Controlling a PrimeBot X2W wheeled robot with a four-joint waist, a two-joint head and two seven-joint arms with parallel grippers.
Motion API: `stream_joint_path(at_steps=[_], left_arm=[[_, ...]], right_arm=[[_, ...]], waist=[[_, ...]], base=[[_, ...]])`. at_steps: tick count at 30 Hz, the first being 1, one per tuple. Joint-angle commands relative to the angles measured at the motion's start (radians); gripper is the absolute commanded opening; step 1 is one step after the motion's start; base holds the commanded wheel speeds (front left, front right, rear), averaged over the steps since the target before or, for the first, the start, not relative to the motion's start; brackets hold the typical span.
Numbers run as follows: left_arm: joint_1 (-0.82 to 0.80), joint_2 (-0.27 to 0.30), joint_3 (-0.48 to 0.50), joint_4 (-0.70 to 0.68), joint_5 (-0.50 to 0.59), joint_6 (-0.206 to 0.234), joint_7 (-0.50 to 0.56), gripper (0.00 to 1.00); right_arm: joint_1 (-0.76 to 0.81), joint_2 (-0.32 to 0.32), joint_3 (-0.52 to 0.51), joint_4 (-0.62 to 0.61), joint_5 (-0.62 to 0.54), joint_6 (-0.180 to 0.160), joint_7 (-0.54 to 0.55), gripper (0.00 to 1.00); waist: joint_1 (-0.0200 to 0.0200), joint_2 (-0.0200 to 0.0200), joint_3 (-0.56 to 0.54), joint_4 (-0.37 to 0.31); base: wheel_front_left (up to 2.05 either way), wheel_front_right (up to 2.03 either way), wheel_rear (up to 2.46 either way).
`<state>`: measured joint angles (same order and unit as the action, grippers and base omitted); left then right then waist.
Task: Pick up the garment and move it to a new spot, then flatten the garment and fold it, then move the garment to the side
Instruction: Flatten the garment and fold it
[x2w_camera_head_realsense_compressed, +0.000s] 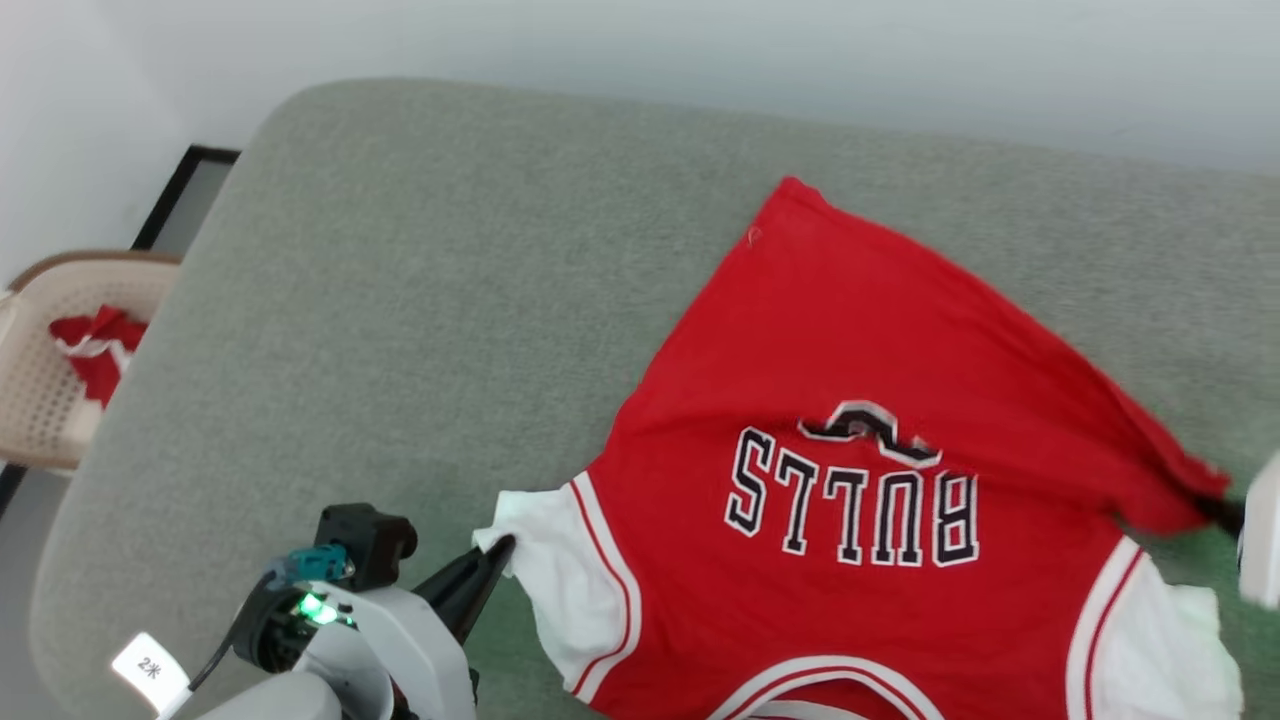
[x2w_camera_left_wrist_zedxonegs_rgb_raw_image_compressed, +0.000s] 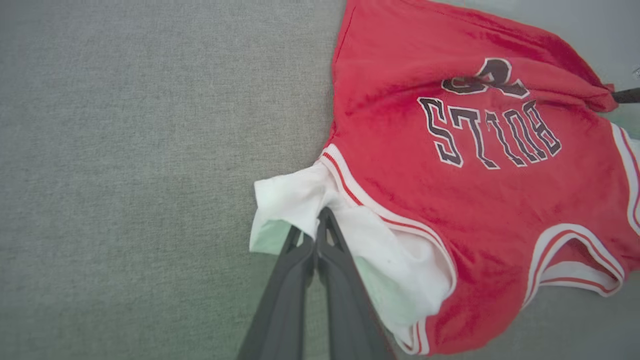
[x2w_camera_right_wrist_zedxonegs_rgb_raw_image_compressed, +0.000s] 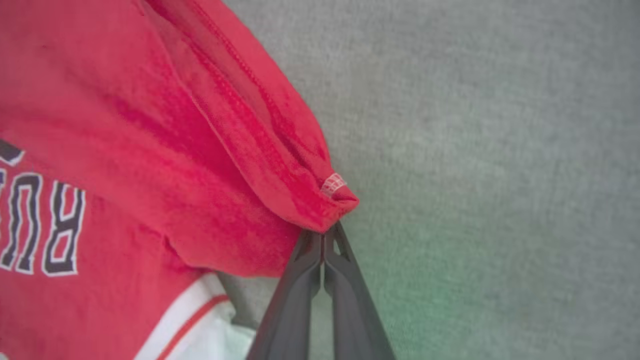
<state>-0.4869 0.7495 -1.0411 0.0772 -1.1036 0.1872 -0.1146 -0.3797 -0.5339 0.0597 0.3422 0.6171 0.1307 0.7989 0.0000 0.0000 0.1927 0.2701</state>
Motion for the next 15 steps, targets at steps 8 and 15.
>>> stream_joint_path(at_steps=[8,15], left_arm=[[0.022,0.01,0.003,-0.023,-0.011,0.014,-0.005,0.0],[0.017,0.002,0.003,-0.024,-0.01,0.016,-0.008,0.0]], right_arm=[[0.231,0.083,-0.119,-0.097,-0.014,0.0,0.024,0.0],[0.317,0.148,-0.16,-0.078,-0.038,-0.001,0.043,0.0]], waist=[[0.0,0.0,-0.026,-0.044],[0.0,0.0,-0.015,-0.047]], base=[[0.0,0.0,0.0],[0.0,0.0,0.0]])
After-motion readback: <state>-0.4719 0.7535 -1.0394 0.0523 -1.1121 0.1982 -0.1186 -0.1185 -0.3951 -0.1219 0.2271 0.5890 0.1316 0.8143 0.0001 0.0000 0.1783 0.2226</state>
